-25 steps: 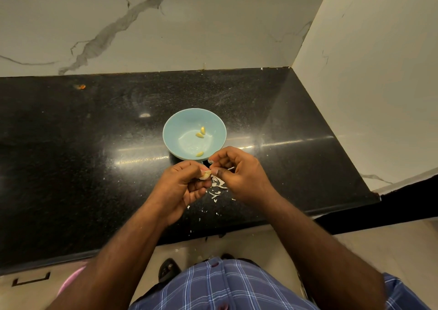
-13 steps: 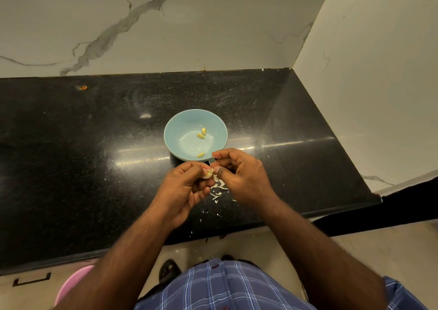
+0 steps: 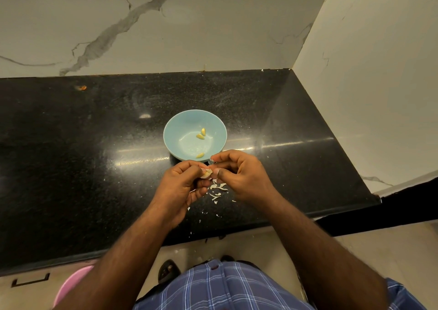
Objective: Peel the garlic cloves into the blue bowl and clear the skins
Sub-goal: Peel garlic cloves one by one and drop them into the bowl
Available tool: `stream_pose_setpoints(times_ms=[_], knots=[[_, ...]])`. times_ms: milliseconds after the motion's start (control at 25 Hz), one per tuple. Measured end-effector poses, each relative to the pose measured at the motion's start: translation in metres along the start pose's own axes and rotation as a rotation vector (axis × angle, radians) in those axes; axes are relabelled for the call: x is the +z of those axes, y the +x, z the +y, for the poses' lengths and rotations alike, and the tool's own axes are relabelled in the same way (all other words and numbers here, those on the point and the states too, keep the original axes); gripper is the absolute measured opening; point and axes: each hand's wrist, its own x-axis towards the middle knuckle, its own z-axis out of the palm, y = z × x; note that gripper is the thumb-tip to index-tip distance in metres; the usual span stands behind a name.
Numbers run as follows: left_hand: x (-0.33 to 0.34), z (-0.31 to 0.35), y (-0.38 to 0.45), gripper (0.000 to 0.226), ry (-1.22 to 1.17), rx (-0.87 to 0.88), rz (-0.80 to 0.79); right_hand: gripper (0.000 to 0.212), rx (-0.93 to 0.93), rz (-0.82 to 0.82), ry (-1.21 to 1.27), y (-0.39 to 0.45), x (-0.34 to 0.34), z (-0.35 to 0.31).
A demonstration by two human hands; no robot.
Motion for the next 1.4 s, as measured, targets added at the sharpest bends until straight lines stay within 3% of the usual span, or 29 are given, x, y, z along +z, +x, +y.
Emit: stream_pose_setpoints(times_ms=[440,880,1080,1280,1400], knots=[[0.000,-0.002,-0.002,0.021,0.071,0.035,-0.002,0.031,0.066,-0.069,0.062,0.002,-0.006,-0.003],[-0.012,-0.008,0.006,0.012,0.026,-0.023,0.034,0.036,0.091,0.047,-0.027,0.014,-0.009,0.000],[-0.014,-0.009,0.004,0.012,0.012,-0.054,0.045,0.028,-0.029,0.132,-0.097,0.050,-0.009,-0.023],[-0.020,-0.008,0.002,0.015,-0.001,-0.016,0.072,0.018,0.012,0.180,-0.077,0.036,-0.009,-0.004],[-0.020,-0.009,0.003,0.021,0.021,0.013,0.064,0.020,0.015,0.039,-0.005,0.017,-0.005,0.000]])
